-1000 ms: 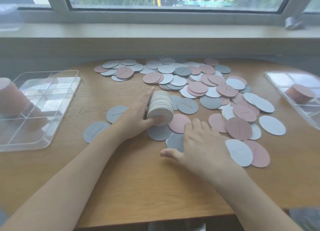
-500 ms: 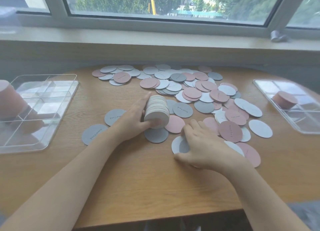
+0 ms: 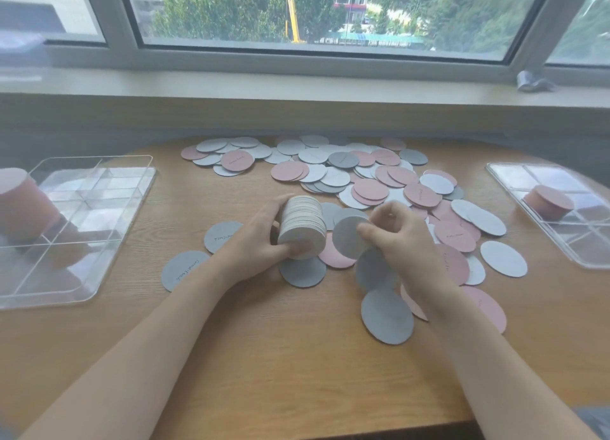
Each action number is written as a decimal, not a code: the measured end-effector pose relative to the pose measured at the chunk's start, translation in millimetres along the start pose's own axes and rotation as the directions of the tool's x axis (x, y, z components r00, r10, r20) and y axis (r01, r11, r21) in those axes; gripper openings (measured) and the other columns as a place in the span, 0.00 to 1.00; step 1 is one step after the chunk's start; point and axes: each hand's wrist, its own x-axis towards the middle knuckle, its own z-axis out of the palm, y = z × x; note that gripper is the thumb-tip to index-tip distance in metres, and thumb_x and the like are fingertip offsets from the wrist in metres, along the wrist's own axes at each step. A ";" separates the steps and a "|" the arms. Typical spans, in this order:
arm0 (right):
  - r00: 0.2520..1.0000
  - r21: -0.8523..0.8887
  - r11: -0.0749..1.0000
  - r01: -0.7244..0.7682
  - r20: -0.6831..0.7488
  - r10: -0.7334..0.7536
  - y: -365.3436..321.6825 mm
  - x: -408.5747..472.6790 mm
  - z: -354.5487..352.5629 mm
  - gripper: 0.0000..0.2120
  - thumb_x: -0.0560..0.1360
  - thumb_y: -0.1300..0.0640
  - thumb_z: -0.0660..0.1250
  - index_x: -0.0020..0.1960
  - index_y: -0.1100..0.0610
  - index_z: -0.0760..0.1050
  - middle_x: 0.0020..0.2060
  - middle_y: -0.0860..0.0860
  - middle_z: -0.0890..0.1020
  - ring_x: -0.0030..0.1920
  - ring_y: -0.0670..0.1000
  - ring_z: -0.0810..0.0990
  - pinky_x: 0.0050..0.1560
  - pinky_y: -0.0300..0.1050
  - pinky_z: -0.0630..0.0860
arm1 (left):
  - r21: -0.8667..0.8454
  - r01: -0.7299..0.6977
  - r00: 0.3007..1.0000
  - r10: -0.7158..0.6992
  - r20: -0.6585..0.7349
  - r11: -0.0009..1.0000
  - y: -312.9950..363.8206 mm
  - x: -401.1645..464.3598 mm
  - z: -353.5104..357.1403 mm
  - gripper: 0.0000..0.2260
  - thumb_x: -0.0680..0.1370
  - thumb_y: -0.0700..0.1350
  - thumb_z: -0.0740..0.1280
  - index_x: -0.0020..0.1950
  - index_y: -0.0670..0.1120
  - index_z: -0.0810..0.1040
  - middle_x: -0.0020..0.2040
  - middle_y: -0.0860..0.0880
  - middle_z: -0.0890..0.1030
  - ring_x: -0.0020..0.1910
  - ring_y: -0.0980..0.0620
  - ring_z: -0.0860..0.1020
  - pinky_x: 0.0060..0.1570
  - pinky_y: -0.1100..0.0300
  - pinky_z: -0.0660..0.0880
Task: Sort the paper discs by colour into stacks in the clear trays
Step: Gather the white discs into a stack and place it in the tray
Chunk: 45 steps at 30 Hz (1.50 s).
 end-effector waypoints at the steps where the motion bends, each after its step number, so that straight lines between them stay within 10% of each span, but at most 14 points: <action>1: 1.000 0.026 1.000 0.011 -0.029 -0.011 0.8 5.8 2.0 0.06 0.73 0.57 0.73 0.44 0.54 0.76 0.41 0.51 0.83 0.40 0.46 0.80 0.40 0.38 0.73 | -0.006 0.006 1.000 -0.006 0.002 1.000 -0.7 0.2 -0.1 0.37 0.71 0.56 0.74 0.76 0.58 0.61 0.65 0.59 0.76 0.56 0.55 0.80 0.57 0.50 0.78; 8: 0.988 0.027 0.990 0.138 -0.079 -0.135 -7.8 41.1 33.0 0.06 0.74 0.62 0.71 0.47 0.53 0.76 0.44 0.48 0.83 0.47 0.44 0.81 0.50 0.41 0.76 | -0.050 0.011 1.000 -0.011 -0.002 0.999 1.1 -1.3 -1.3 0.37 0.70 0.56 0.75 0.75 0.59 0.62 0.62 0.61 0.76 0.54 0.55 0.80 0.56 0.51 0.79; 17: 0.931 0.275 0.961 0.030 0.341 -0.127 -7.3 32.9 72.1 0.10 0.83 0.52 0.61 0.59 0.52 0.77 0.49 0.47 0.84 0.50 0.46 0.83 0.49 0.45 0.80 | 0.042 0.000 1.000 0.001 -0.010 0.999 0.0 0.7 0.7 0.47 0.71 0.60 0.73 0.82 0.52 0.50 0.76 0.60 0.62 0.70 0.63 0.66 0.67 0.69 0.64; 19: 0.914 0.173 0.981 0.093 0.376 -0.153 -1.3 34.3 75.2 0.16 0.79 0.39 0.60 0.63 0.44 0.76 0.57 0.45 0.81 0.59 0.48 0.80 0.61 0.56 0.76 | 0.038 -0.007 1.000 0.008 -0.008 0.999 0.4 -0.2 1.2 0.47 0.71 0.61 0.73 0.82 0.55 0.49 0.77 0.58 0.63 0.72 0.57 0.67 0.70 0.59 0.67; 25: 0.894 -0.189 0.910 0.370 0.340 -0.293 -5.2 30.0 73.8 0.27 0.83 0.40 0.50 0.76 0.51 0.65 0.69 0.44 0.70 0.68 0.38 0.63 0.67 0.36 0.56 | 0.047 -0.051 0.999 0.052 -0.009 0.998 1.5 -0.1 -1.5 0.44 0.73 0.53 0.76 0.81 0.56 0.53 0.75 0.59 0.65 0.70 0.59 0.69 0.67 0.56 0.72; 35: 0.975 -0.239 0.947 0.216 0.111 -0.195 -7.7 81.2 59.2 0.16 0.81 0.48 0.63 0.65 0.55 0.75 0.58 0.48 0.77 0.57 0.46 0.76 0.55 0.39 0.71 | -0.013 -0.026 0.997 0.025 -0.072 1.000 6.9 -1.9 -7.0 0.37 0.67 0.57 0.78 0.72 0.59 0.65 0.63 0.65 0.73 0.61 0.64 0.75 0.55 0.67 0.75; 45: 0.990 -0.833 0.541 0.115 0.141 0.006 -3.1 189.0 89.3 0.27 0.74 0.33 0.63 0.55 0.57 0.78 0.60 0.56 0.76 0.62 0.58 0.71 0.58 0.50 0.69 | -0.047 0.013 0.999 -0.016 -0.048 0.999 -2.8 -0.9 -11.2 0.38 0.68 0.53 0.80 0.73 0.57 0.64 0.63 0.59 0.76 0.58 0.59 0.79 0.54 0.69 0.74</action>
